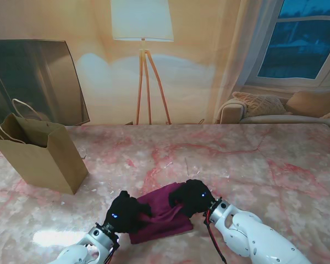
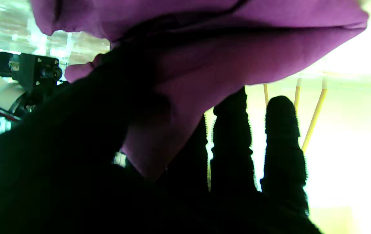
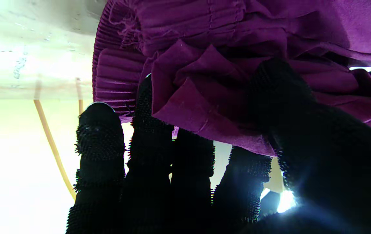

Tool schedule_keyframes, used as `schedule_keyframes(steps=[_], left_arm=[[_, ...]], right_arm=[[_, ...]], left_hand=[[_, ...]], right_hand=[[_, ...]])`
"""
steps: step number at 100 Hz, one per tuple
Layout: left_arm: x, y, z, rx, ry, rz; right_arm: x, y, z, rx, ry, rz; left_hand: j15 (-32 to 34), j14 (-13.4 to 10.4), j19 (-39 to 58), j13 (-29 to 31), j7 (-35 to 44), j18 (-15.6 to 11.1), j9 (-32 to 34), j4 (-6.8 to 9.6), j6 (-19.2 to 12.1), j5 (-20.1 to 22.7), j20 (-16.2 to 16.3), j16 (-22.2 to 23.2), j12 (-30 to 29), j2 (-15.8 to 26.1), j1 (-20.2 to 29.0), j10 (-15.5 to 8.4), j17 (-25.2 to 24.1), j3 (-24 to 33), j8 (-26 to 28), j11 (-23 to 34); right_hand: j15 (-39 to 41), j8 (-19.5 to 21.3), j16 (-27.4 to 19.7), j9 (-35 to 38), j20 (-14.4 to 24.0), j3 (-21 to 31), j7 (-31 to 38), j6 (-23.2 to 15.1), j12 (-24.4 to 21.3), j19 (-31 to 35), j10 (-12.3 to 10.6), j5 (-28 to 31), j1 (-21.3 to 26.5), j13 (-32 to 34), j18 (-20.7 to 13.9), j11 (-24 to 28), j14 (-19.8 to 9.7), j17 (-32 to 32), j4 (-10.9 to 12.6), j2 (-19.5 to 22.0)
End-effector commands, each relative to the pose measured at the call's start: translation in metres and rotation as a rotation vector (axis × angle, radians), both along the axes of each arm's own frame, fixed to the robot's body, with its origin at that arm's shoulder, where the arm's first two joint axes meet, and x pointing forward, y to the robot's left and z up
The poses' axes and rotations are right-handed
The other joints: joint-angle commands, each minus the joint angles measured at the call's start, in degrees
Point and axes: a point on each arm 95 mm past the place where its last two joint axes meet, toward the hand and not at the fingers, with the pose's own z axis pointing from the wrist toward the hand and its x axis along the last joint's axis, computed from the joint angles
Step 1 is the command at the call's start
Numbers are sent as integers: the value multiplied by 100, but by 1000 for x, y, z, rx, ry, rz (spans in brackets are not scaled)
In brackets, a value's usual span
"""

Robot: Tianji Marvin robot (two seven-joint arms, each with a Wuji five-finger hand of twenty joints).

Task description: Fold the socks and the shorts into the kraft paper bag

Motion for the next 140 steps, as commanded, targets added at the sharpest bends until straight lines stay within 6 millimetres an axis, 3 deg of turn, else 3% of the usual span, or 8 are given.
schedule_keyframes(steps=[1, 29, 47, 60, 84, 95, 115, 140], left_arm=[[-10, 0, -2, -17, 17, -9], [-22, 7, 1, 39, 116, -79], [-28, 10, 8, 31, 190, -103], [-29, 14, 19, 33, 205, -127], [-24, 22, 44, -5, 143, -129], [-18, 30, 59, -8, 135, -139], [-6, 50, 88, 118, 131, -149], [19, 49, 83, 131, 161, -52]], right_arm=[[-9, 1, -9, 1, 22, 6], [-15, -3, -11, -48, 21, 22], [-19, -5, -6, -107, 5, 43], [-23, -9, 1, -131, 4, 37], [-32, -15, 14, -144, -4, 16], [-36, -17, 19, -133, -20, -5], [-41, -22, 24, -116, -40, -37], [-40, -24, 24, -86, -44, -74]], left_hand=[[-86, 103, 3, -74, 242, 77, -54, -36, -109, 59, 173, 92, 195, 116, 36, 50, -9, 332, 137, 110], [-757, 269, -712, -905, -629, 56, -1390, -58, 330, -169, 406, 1, -1558, 555, -991, 403, -683, -524, 285, 645], [-1430, 395, -1524, -1946, -1722, 12, -2556, 552, 662, -307, 528, -196, -2049, 1683, -1810, 709, -1351, -1509, 769, -79], [-1802, 364, -2019, -2362, -2213, -84, -3063, 699, 841, -712, 489, -382, -2258, 2329, -1734, 766, -1622, -2168, 697, -369], [-2133, 282, -2344, -2526, -2710, -59, -3382, 839, 888, -1155, 469, -671, -2478, 3034, -1718, 741, -1682, -2921, 699, -564], [-2273, 211, -2476, -2550, -2805, -87, -3438, 809, 872, -1255, 403, -779, -2520, 2888, -1620, 700, -1660, -2734, 677, -619], [-2377, 77, -2758, -2565, -2952, -238, -3500, 512, 924, -1443, 210, -1000, -2617, 1868, -1534, 594, -1513, -499, 642, -651], [-2196, 62, -2241, -2160, -2999, -702, -3447, 545, 1084, -1649, -110, -1052, -2609, 1713, 186, 613, -848, 455, 373, -469]], right_hand=[[-64, 171, 139, -65, 92, 265, 59, -290, 72, -16, -102, -24, -27, -154, -173, -97, -223, -69, 153, 191], [-159, -403, 102, -169, 185, 250, 103, -497, 142, -73, -257, 250, -121, -377, -140, -60, -212, -229, -34, -398], [-639, -1208, -107, -897, 227, 195, -153, 24, -371, -442, -209, -349, -690, -981, -182, -259, -213, -704, -183, -444], [-1077, -340, -346, -1423, 274, 373, -1273, 638, -740, -839, -138, -556, -1395, -1509, -152, -526, -204, -1079, 939, -182], [-1730, -253, -802, -2020, 168, 293, -1765, 897, -1131, -1502, 9, -1131, -1864, -2069, 5, -1001, -135, -1625, 920, -194], [-1834, -288, -897, -2087, 123, 265, -1862, 998, -1201, -1701, 16, -1242, -1911, -2101, 65, -1035, -126, -1700, 919, -151], [-1971, -305, -1010, -2135, 35, 200, -1906, 1060, -1257, -2002, 30, -1285, -1895, -2145, 159, -1041, -121, -1829, 936, -33], [-2008, -311, -1051, -2165, 19, 136, -1934, 1134, -1287, -2104, 39, -1317, -1824, -2143, 188, -1042, -118, -1867, 964, 128]])
